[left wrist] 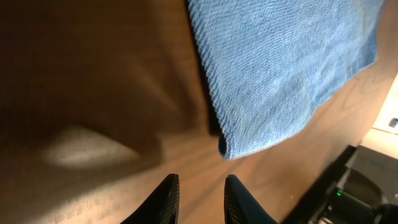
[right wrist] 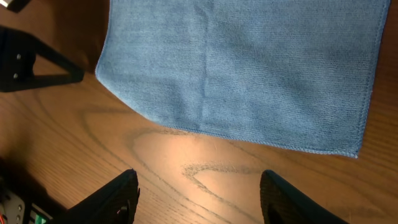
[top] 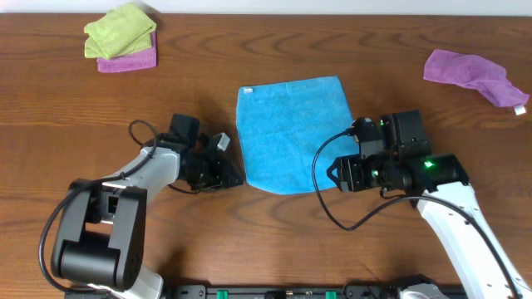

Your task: Fold the cloth

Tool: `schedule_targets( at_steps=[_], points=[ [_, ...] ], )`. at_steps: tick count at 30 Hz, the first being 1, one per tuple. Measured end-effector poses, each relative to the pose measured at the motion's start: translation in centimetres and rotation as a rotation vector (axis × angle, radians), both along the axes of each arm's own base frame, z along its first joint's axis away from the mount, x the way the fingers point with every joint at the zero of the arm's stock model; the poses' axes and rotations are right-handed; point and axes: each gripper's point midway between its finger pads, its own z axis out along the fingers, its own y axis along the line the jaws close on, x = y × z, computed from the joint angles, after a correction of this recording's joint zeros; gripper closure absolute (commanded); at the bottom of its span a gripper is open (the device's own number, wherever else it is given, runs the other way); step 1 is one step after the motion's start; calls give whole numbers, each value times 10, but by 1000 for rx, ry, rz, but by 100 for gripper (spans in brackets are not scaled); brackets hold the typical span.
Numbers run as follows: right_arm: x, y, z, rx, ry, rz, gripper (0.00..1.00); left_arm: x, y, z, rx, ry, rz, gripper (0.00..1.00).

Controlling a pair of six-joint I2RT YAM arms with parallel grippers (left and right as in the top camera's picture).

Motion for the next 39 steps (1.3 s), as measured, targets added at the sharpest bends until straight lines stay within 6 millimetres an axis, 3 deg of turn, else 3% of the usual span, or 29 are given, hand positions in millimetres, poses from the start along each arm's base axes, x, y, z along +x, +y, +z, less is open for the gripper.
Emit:
schedule_targets(
  at_steps=[6,15,22,33,39],
  points=[
    [-2,0,-1,-2,11,1,35,14,-13,-1,-13,-116,-23,74],
    [-4,-1,-2,-4,18,1,35,8,-20,-12,-63,-140,19,75],
    [-6,-1,-3,-6,28,1,34,3,-26,-12,-145,-168,53,73],
    [-11,-2,-4,-10,49,1,35,-17,-31,-11,-212,-66,67,74],
    [-14,-3,-5,-14,64,1,35,-15,-33,-10,-228,-77,69,72]
  ],
)
